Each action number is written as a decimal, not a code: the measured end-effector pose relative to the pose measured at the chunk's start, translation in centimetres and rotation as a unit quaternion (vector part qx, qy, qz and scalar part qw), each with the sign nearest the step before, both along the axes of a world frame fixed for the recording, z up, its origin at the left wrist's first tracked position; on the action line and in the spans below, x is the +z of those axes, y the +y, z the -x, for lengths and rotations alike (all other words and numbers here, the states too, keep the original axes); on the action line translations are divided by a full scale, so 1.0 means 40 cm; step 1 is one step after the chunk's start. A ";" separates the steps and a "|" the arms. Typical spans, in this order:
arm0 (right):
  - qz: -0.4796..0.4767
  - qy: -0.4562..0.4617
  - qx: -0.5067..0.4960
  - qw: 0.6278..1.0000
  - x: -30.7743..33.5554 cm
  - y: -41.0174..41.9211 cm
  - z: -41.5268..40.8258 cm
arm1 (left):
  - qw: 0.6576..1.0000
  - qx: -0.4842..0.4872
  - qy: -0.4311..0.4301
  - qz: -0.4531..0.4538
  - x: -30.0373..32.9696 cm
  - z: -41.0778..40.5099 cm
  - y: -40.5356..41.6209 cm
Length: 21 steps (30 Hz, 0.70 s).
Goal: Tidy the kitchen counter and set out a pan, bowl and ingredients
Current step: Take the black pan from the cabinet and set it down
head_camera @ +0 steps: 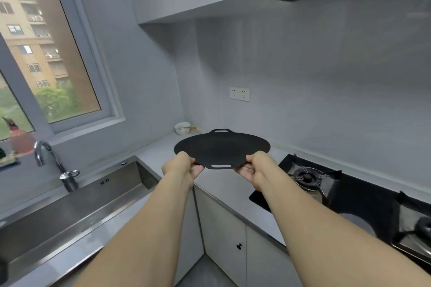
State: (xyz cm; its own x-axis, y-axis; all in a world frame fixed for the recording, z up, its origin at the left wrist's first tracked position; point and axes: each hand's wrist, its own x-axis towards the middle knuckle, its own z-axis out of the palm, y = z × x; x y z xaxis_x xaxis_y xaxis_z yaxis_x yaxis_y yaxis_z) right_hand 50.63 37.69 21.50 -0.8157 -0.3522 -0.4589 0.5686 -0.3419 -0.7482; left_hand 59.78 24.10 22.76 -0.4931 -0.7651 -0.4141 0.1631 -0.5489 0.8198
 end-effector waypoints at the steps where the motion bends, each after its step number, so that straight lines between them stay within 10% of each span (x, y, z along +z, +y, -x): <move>1: -0.007 -0.004 0.005 1.000 -0.015 -0.001 0.018 | 1.000 0.000 -0.007 -0.001 -0.012 0.018 -0.002; 21: -0.073 -0.015 0.058 0.996 -0.151 -0.357 0.228 | 0.996 -0.003 -0.073 -0.051 -0.147 0.193 -0.348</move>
